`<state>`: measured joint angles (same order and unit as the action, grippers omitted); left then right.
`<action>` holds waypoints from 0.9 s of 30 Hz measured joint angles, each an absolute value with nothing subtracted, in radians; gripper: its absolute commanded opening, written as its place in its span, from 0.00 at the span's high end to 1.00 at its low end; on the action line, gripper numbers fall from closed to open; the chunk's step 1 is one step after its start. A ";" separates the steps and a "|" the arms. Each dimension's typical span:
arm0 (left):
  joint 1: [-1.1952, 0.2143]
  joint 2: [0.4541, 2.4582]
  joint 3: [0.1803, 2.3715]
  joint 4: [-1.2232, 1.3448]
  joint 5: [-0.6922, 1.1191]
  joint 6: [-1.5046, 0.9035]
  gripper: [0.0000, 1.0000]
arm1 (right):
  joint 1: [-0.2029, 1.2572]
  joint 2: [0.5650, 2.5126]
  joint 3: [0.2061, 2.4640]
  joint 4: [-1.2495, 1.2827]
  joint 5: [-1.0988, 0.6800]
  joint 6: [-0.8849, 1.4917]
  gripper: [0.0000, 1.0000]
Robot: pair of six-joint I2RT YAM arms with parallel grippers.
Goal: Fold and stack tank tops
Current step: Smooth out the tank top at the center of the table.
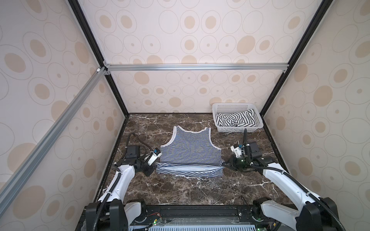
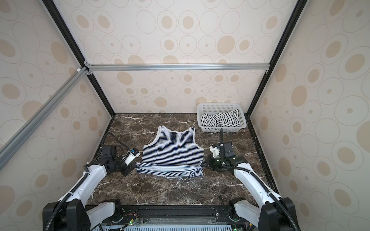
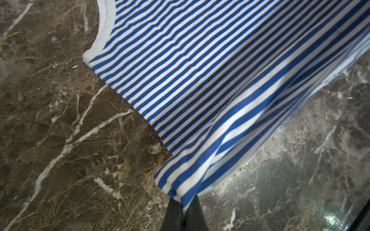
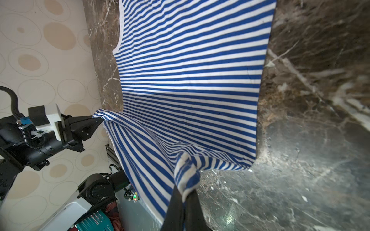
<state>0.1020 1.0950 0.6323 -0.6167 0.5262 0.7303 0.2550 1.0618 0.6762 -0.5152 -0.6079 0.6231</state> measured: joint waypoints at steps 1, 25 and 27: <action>0.102 1.082 0.632 -0.629 0.526 0.740 1.00 | 0.259 1.035 0.668 -0.524 -0.606 0.625 1.00; 0.105 1.192 0.743 -1.117 0.501 1.124 1.00 | 0.577 0.677 0.466 -0.752 -0.388 0.820 0.96; 0.105 1.211 0.743 -1.143 0.483 1.150 1.00 | 0.595 0.669 0.466 -0.759 -0.364 0.835 0.95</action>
